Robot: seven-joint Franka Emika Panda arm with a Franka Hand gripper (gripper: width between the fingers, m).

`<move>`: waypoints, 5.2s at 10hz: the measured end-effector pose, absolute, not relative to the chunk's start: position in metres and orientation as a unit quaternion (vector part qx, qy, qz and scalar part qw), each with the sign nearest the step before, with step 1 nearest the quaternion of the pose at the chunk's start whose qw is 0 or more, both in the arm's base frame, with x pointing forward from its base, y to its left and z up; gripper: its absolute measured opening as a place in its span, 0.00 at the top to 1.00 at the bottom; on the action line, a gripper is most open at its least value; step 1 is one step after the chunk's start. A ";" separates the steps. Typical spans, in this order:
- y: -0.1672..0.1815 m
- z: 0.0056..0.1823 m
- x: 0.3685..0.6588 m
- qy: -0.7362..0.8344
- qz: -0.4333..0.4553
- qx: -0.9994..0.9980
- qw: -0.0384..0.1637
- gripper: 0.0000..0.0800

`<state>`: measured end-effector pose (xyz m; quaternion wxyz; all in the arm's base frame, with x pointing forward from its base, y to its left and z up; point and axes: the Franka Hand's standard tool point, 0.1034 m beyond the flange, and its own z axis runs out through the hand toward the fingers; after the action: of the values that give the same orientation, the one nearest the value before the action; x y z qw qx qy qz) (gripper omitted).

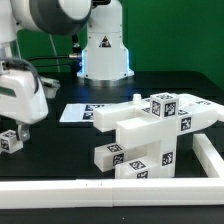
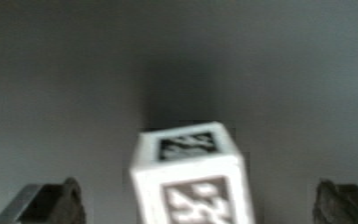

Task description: Assemble chair

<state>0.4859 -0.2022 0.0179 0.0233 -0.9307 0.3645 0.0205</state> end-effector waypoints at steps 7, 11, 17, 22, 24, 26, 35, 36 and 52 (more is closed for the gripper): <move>-0.181 0.023 0.484 0.326 0.012 -0.945 0.029 0.65; -0.145 0.039 0.466 0.137 -0.007 -0.990 0.024 0.65; -0.125 0.030 0.447 -0.200 0.018 -0.980 0.003 0.64; -0.131 0.024 0.440 -0.414 0.036 -0.909 0.000 0.64; -0.135 0.020 0.428 -0.528 0.059 -0.847 0.013 0.64; -0.151 0.020 0.418 -0.581 0.061 -0.812 0.017 0.64; -0.171 0.018 0.412 -0.620 0.075 -0.781 0.015 0.36; -0.166 0.022 0.418 -0.549 0.079 -0.832 0.014 0.22; -0.152 0.035 0.436 0.003 0.312 -0.950 0.018 0.19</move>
Offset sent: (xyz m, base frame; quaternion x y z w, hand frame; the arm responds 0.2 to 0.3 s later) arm 0.0000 0.0000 0.0000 0.0000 0.0000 0.0000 1.0000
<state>0.4359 -0.1517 0.0345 0.0175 -0.9498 0.0035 0.3123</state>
